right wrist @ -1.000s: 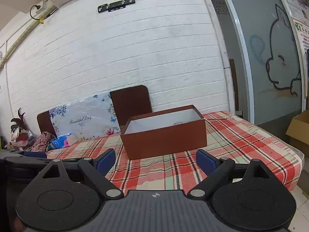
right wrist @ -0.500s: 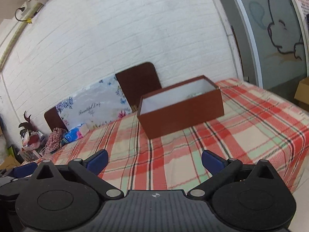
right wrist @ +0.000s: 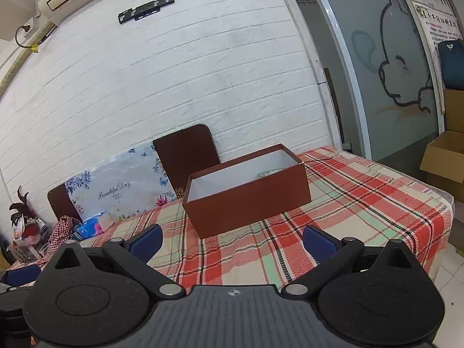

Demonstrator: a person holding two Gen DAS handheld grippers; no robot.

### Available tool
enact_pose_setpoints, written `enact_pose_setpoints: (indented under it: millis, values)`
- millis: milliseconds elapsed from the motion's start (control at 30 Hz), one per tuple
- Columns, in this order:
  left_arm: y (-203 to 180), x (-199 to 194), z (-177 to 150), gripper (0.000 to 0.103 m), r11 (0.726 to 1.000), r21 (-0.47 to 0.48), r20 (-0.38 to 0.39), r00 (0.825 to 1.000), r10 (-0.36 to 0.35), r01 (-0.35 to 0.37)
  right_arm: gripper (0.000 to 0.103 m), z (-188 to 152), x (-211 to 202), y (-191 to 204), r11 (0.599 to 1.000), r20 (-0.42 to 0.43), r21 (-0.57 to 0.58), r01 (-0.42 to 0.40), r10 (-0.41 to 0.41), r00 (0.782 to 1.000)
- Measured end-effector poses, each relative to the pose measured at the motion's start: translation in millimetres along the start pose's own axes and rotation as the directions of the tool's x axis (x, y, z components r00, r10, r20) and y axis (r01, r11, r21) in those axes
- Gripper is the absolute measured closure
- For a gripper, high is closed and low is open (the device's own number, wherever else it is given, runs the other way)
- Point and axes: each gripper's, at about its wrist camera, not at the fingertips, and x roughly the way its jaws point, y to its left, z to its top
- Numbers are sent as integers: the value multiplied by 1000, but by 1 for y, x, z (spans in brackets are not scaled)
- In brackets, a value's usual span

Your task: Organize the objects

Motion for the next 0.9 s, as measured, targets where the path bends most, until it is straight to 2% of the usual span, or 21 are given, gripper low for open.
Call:
enact_pose_setpoints:
  millis: [900]
  values:
    - [9, 15, -3, 0, 998, -62, -79, 997, -14, 9, 1, 2, 19, -17, 999, -56, 9, -34, 34, 998]
